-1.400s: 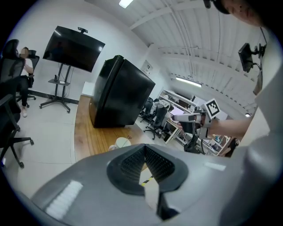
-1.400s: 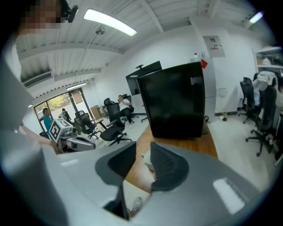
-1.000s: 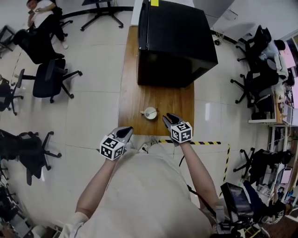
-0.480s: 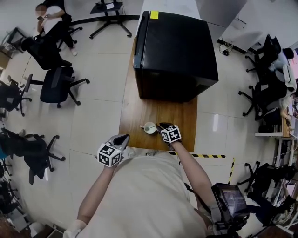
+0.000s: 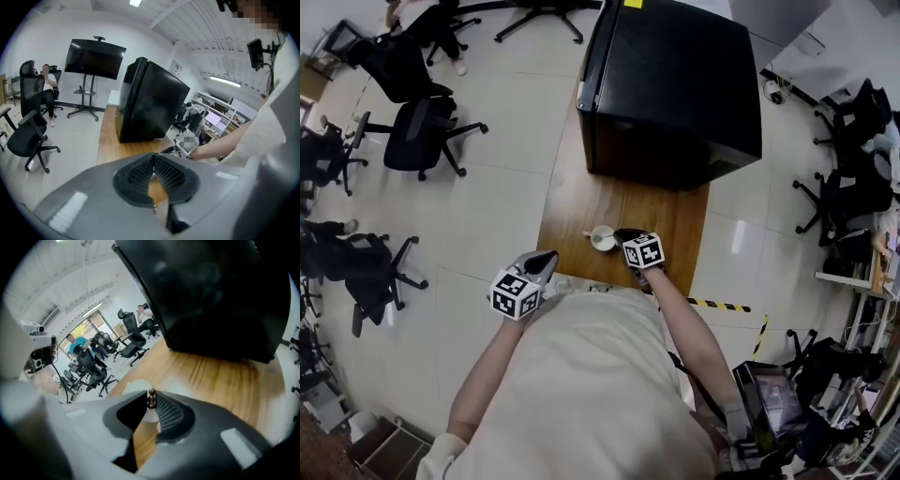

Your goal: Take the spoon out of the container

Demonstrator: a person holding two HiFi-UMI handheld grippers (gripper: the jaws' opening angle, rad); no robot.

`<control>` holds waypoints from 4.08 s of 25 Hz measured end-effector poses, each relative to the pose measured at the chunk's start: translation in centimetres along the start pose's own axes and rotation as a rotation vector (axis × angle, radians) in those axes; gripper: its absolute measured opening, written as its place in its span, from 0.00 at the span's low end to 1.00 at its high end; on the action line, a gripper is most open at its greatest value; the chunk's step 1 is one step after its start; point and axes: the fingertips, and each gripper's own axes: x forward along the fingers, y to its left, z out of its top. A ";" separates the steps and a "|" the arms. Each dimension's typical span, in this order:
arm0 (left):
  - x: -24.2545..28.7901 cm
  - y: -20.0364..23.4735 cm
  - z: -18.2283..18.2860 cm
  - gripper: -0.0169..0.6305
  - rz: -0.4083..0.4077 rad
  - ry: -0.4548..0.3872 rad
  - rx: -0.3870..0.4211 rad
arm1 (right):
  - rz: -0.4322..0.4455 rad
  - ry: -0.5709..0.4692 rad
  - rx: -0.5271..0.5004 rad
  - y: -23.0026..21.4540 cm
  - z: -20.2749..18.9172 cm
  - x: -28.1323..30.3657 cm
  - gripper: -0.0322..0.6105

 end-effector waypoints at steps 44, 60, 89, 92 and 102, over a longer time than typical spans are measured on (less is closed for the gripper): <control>-0.4 -2.7 -3.2 0.03 -0.034 0.079 0.043 | -0.536 -0.222 0.271 -11.6 -9.5 -9.1 0.42; -5.7 -1.7 -1.4 0.03 -0.161 -0.081 0.045 | -0.549 -0.517 0.093 4.1 -1.6 -20.0 0.32; -15.6 -12.4 -9.2 0.03 -0.078 -0.306 0.048 | -0.438 -0.662 -0.045 21.4 -10.8 -33.2 0.24; -17.3 -16.2 -11.4 0.03 -0.057 -0.316 0.065 | -0.392 -0.669 -0.063 23.2 -13.1 -34.6 0.24; -22.2 -21.2 -20.1 0.03 0.025 -0.316 -0.007 | -0.409 -0.518 -0.206 27.1 -17.8 -33.6 0.23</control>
